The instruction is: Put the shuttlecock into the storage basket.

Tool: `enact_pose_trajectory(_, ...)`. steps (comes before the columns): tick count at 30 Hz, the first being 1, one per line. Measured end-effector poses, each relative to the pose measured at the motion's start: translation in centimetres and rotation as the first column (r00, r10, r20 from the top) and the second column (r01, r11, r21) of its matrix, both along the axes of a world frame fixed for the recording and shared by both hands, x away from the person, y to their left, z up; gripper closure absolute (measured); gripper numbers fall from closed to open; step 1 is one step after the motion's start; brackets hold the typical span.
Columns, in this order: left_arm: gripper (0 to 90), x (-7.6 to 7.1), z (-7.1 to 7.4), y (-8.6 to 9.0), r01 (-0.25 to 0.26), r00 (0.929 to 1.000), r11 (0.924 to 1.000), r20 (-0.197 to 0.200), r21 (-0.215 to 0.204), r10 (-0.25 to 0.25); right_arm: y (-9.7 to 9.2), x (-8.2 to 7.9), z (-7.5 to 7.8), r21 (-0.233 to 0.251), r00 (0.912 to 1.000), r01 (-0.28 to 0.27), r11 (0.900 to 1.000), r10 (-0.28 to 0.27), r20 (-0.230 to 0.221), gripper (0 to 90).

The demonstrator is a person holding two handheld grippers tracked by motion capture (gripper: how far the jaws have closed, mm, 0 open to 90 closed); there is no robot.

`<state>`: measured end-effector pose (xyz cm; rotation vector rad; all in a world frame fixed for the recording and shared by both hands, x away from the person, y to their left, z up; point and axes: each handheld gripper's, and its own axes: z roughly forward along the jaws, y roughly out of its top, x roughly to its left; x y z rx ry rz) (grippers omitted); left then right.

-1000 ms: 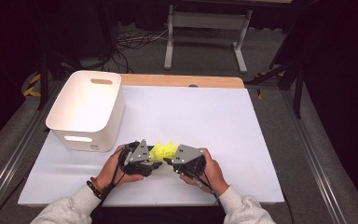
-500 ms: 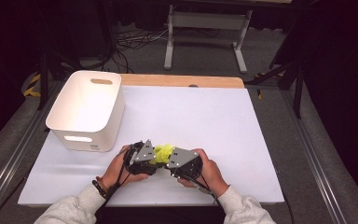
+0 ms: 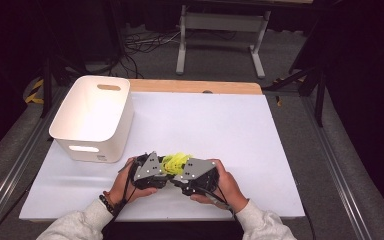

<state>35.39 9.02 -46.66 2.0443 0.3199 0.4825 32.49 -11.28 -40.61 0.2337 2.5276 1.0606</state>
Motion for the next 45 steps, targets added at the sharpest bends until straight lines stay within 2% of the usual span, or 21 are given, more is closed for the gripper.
enact_pose_trajectory(18,48.1,-0.1,0.2,0.5,-0.011,0.9998,0.9998,0.018,-0.018,0.011,-0.5,0.2,0.5,-0.022,0.9993,0.031,0.9993,-0.031,-0.019,35.7)
enact_pose_trajectory(23,47.5,-0.1,0.2,0.7,-0.012,0.9998,0.9997,0.016,-0.023,0.012,-0.9,0.2,0.8,-0.004,0.9992,0.033,0.9994,-0.033,-0.021,32.7)
enact_pose_trajectory(26,47.4,0.0,0.2,0.8,-0.015,0.9997,0.9997,0.021,-0.022,0.016,-1.2,0.1,1.2,0.007,0.9988,0.048,0.9988,-0.048,-0.007,28.0)
enact_pose_trajectory(34,47.0,0.0,0.2,1.5,-0.031,0.9994,0.9989,0.013,-0.036,0.031,-2.3,-0.3,2.6,0.076,0.9969,0.062,0.9952,-0.066,0.044,26.6)
enact_pose_trajectory(38,47.0,0.0,0.1,1.9,-0.037,0.9993,0.9986,0.006,-0.038,0.037,-3.2,-0.4,3.1,0.108,0.9936,0.08,0.9909,-0.088,0.072,25.8)
enact_pose_trajectory(45,47.0,0.1,0.1,2.4,-0.046,0.9989,0.9981,0.006,-0.041,0.046,-4.5,-0.1,3.3,0.132,0.9836,0.134,0.9821,-0.148,0.103,24.5)
